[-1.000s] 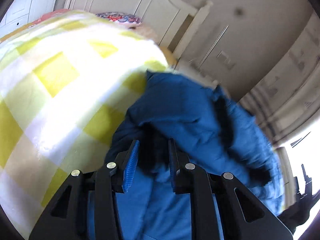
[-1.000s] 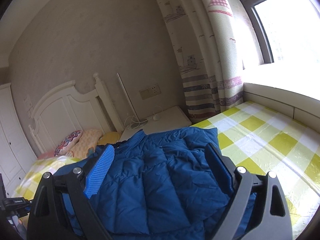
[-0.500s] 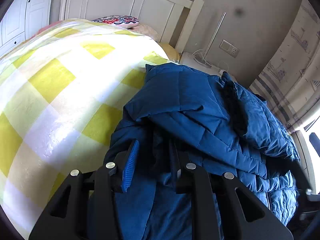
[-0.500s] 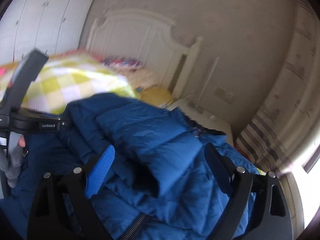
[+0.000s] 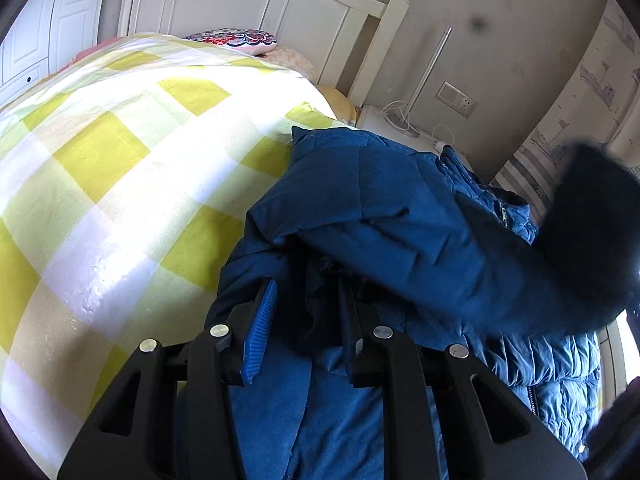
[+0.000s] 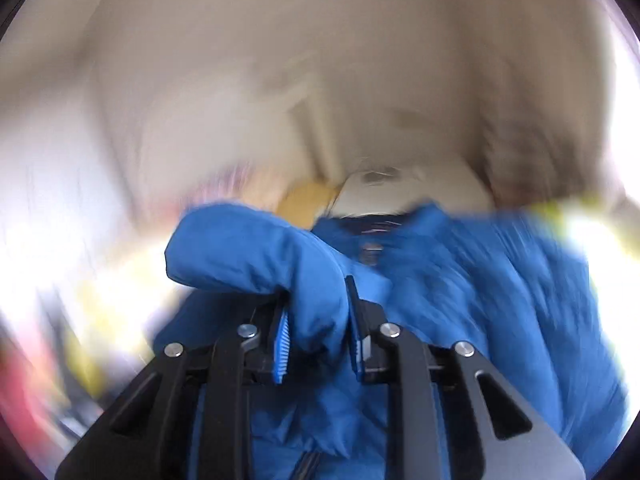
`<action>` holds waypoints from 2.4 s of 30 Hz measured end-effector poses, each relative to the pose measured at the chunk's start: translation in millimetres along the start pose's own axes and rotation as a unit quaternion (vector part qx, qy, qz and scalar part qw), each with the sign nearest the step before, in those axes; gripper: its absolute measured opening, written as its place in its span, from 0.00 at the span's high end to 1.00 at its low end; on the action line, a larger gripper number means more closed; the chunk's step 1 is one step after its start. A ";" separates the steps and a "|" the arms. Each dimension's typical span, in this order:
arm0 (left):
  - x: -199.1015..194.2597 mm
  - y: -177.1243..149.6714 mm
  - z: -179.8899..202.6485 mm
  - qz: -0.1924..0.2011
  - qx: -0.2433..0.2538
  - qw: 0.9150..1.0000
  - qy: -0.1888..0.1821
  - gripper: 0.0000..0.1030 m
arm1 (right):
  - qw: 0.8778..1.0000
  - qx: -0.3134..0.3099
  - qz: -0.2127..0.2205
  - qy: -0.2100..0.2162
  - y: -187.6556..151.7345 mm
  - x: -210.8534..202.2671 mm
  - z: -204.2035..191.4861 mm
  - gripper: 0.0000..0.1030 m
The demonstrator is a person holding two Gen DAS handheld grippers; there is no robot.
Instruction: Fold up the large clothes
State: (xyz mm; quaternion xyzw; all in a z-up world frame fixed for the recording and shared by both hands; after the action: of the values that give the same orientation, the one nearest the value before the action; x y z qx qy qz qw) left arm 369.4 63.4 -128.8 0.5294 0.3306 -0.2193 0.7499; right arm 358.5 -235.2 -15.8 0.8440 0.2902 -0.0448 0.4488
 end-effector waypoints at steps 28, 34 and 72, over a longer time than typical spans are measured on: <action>2.0 1.0 -3.9 -0.003 -0.004 1.000 -0.008 0.85 | 0.987 0.152 -0.036 -0.036 -53.4 -64.6 97.9 0.80; 1.8 1.3 -3.9 -0.002 0.001 1.000 -0.003 0.85 | 0.992 -0.020 0.050 -0.116 -9.7 -100.7 36.6 0.60; 92.2 77.6 106.3 -0.060 0.134 0.989 -0.017 0.04 | 0.957 -0.160 -0.138 -0.196 -39.9 9.2 52.1 0.57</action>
State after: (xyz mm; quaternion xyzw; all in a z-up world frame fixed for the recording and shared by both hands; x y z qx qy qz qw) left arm 513.3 -7.9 -122.1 0.6002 0.3168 -0.3154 0.6633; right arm 354.6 -254.8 -78.9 0.6873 0.3134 -0.2240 0.6158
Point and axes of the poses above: each gripper's, at about its wrist camera, not at the fingertips, and x roughly the way its jaws point, z to its right, y to its top, the point moved 5 cm from there along x, roughly the way its jaws point, and after that the axes turned 8 degrees about y, right-handed, at the moved point
